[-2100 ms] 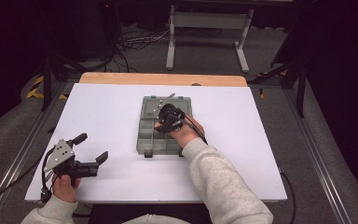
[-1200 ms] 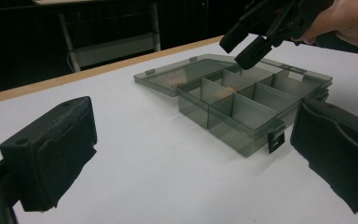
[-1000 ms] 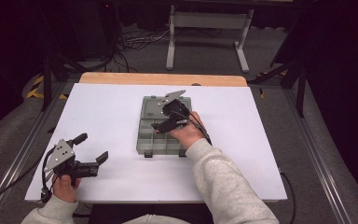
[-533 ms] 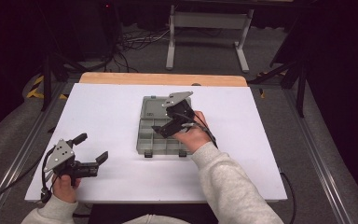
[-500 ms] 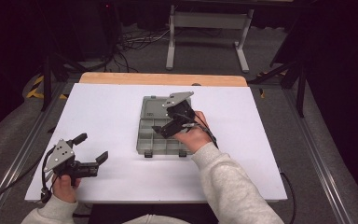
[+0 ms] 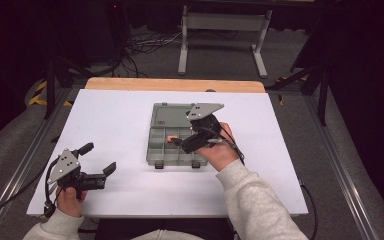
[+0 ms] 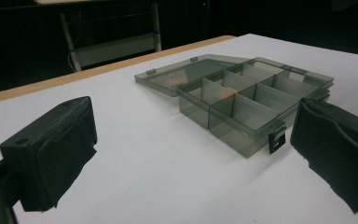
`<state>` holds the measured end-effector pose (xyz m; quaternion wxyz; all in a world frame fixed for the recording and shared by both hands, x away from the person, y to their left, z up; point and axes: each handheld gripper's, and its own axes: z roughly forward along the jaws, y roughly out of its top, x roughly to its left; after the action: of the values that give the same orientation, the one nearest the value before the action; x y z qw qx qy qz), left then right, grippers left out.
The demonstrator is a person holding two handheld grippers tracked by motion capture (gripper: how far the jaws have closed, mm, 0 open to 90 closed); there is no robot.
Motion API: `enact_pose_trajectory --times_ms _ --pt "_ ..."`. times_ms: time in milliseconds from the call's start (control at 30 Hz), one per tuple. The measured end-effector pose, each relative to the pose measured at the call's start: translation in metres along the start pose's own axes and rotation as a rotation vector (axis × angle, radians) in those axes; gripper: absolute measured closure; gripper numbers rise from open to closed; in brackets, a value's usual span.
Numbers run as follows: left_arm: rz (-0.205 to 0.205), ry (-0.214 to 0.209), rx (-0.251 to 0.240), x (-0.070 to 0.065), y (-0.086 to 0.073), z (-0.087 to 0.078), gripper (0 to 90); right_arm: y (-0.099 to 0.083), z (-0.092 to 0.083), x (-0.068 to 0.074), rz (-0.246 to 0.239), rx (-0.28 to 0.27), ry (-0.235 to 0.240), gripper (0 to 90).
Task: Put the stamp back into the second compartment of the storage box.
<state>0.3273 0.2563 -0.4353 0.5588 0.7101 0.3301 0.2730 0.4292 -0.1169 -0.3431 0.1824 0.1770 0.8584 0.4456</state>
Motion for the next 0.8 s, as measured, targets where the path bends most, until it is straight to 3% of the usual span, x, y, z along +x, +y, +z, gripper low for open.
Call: enact_pose_trajectory --times_ms 467,800 --pt "-0.002 0.003 0.0 0.0 0.0 0.0 1.2 -0.028 -0.039 0.004 0.025 -0.085 -0.045 2.2" --pt "-0.002 0.007 -0.001 -0.001 0.0 0.0 1.2 -0.062 -0.068 0.008 0.037 -0.204 -0.087 1.9"
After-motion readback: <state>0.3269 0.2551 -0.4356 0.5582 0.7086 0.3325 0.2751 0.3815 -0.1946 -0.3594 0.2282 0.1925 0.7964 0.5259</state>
